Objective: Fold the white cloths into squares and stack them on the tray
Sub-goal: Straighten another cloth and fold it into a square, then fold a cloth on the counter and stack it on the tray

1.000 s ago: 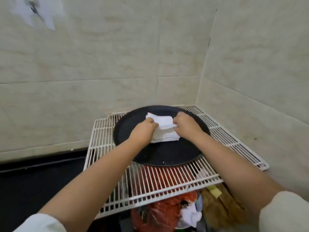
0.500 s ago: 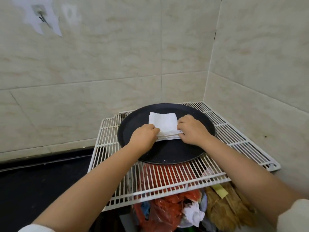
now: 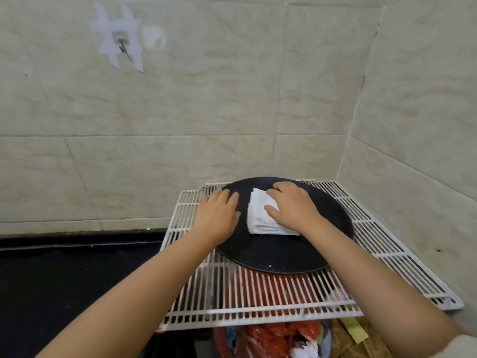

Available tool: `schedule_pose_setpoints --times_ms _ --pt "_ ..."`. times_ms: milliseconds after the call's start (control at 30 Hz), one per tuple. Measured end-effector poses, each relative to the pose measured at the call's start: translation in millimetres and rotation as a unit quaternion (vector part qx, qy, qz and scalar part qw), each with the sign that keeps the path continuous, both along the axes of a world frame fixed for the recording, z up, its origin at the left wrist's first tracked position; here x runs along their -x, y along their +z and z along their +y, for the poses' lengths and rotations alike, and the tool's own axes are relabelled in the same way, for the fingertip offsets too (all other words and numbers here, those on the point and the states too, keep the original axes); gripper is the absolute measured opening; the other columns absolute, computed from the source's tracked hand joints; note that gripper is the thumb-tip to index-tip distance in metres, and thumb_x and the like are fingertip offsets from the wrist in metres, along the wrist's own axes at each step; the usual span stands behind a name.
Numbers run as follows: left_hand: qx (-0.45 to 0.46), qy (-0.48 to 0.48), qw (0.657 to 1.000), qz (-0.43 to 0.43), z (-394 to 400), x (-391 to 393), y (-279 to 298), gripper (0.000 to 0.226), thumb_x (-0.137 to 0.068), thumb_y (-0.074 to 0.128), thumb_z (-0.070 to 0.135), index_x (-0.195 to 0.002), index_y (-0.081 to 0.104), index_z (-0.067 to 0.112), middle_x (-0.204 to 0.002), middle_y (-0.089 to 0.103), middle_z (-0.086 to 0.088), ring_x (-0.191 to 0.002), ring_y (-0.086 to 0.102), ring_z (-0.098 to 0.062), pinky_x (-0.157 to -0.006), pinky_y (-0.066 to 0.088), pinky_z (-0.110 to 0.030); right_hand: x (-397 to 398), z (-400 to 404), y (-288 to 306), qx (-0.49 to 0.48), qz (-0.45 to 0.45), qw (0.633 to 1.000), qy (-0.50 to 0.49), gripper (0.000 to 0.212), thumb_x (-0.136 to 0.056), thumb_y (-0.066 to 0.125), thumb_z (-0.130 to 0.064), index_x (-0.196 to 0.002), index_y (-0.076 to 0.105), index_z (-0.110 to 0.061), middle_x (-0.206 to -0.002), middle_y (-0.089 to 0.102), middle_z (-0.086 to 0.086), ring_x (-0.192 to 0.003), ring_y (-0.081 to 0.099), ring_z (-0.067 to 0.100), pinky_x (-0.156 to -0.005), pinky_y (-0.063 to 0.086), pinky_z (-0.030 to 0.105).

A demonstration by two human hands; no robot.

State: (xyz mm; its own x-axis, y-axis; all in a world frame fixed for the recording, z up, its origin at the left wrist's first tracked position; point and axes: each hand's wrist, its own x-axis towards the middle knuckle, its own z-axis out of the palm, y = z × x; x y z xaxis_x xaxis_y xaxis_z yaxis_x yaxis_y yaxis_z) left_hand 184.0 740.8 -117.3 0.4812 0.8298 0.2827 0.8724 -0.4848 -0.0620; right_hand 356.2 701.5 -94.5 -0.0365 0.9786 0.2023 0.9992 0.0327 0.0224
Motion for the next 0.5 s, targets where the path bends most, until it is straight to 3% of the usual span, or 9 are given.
schedule_pose_setpoints --times_ms 100,267,500 --pt "0.026 0.085 0.996 -0.007 4 57 12 0.057 -0.098 0.034 0.038 -0.146 0.018 0.014 -0.155 0.019 -0.01 -0.144 0.012 -0.027 -0.114 0.017 -0.041 55 18 7 -0.024 0.018 0.999 0.033 0.053 -0.096 0.038 -0.041 -0.142 0.032 -0.015 -0.149 0.03 0.01 -0.138 0.023 0.027 -0.112 0.022 0.041" --pt "0.048 0.208 0.977 -0.012 -23 195 25 0.057 -0.099 0.028 0.041 -0.149 0.01 0.019 -0.158 0.004 -0.008 -0.146 -0.001 -0.028 -0.118 0.009 -0.044 189 27 13 0.031 0.049 0.992 0.115 0.061 -0.097 0.028 -0.049 -0.149 0.009 -0.023 -0.158 0.0 0.008 -0.145 -0.006 0.03 -0.116 0.002 0.05" --pt "0.027 0.353 0.935 -0.005 -125 432 24 0.056 -0.099 0.028 0.041 -0.148 0.014 0.02 -0.158 0.006 -0.004 -0.146 -0.001 -0.027 -0.117 0.01 -0.046 434 -13 11 0.05 0.028 0.966 0.253 0.064 -0.096 0.027 -0.052 -0.149 0.006 -0.023 -0.158 -0.005 0.007 -0.145 -0.009 0.031 -0.115 0.001 0.054"
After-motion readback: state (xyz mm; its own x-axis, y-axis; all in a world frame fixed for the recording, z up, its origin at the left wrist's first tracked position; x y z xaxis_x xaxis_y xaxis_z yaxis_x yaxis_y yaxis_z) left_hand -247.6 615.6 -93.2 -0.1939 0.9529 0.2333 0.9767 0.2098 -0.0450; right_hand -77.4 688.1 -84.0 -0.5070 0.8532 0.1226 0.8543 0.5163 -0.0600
